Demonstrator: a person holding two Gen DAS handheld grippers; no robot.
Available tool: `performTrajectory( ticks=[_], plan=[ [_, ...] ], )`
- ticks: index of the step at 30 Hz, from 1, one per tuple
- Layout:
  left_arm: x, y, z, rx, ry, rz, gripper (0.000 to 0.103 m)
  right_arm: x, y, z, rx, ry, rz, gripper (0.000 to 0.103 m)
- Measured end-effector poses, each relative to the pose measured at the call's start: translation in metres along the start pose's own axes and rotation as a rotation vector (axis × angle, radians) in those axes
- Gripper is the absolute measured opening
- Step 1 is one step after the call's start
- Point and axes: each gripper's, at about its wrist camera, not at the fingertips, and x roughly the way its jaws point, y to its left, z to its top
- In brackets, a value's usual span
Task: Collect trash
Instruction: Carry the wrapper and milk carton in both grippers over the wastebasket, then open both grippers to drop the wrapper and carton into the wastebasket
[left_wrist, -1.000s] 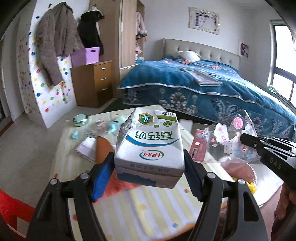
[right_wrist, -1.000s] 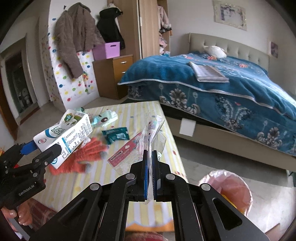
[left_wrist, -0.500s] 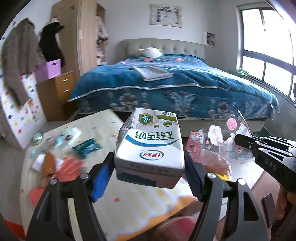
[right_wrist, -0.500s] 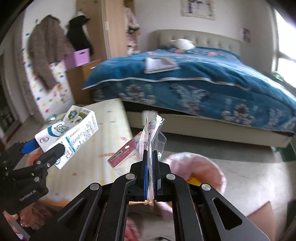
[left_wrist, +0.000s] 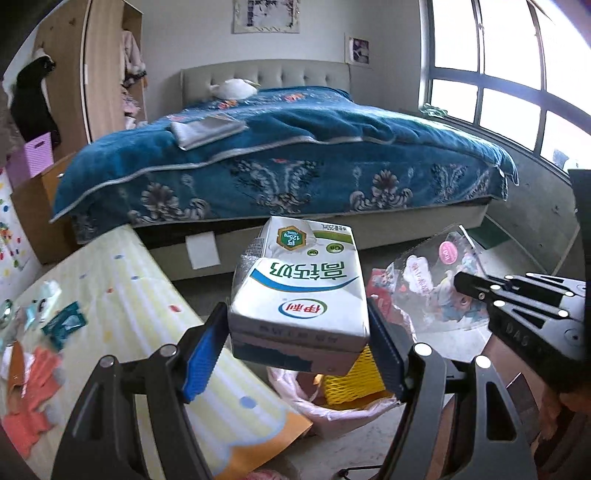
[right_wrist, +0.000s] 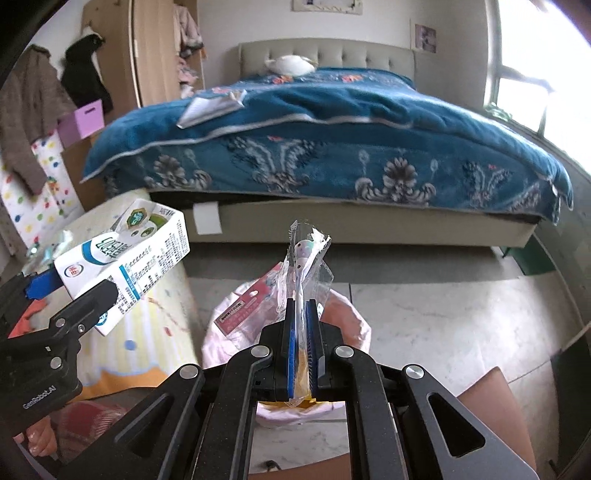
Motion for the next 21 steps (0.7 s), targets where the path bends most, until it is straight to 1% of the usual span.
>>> performTrajectory(
  ticks=[5, 6, 7, 8, 9, 11, 14, 17, 21],
  plan=[
    [0.024, -0.005, 0.006, -0.008, 0.020, -0.027, 0.071, 0.023, -0.011, 0.000, 0.008, 0.031, -0.009, 0.007],
    [0.029, -0.005, 0.007, -0.013, 0.026, -0.033, 0.072, 0.033, -0.015, 0.001, 0.010, 0.039, -0.007, 0.008],
    [0.033, -0.005, 0.008, -0.017, 0.033, -0.038, 0.075, 0.037, -0.014, 0.001, 0.012, 0.042, -0.006, 0.010],
    [0.038, -0.005, 0.008, -0.022, 0.043, -0.037, 0.083, 0.042, -0.015, 0.001, 0.014, 0.048, -0.003, 0.015],
    [0.040, -0.003, 0.008, -0.028, 0.046, -0.036, 0.085, 0.049, -0.016, 0.001, 0.023, 0.061, 0.001, 0.030],
    [0.039, 0.004, 0.005, -0.035, 0.056, -0.023, 0.085, 0.058, -0.020, -0.001, 0.043, 0.078, -0.009, 0.051],
    [0.035, 0.018, 0.001, -0.055, 0.065, 0.004, 0.085, 0.056, -0.020, -0.002, 0.058, 0.074, -0.012, 0.051],
    [0.023, 0.034, -0.003, -0.077, 0.061, 0.041, 0.085, 0.047, -0.019, -0.003, 0.072, 0.056, -0.007, 0.051],
    [-0.003, 0.052, -0.009, -0.092, 0.032, 0.092, 0.085, 0.027, -0.014, -0.001, 0.075, 0.020, 0.028, 0.051]
  ],
)
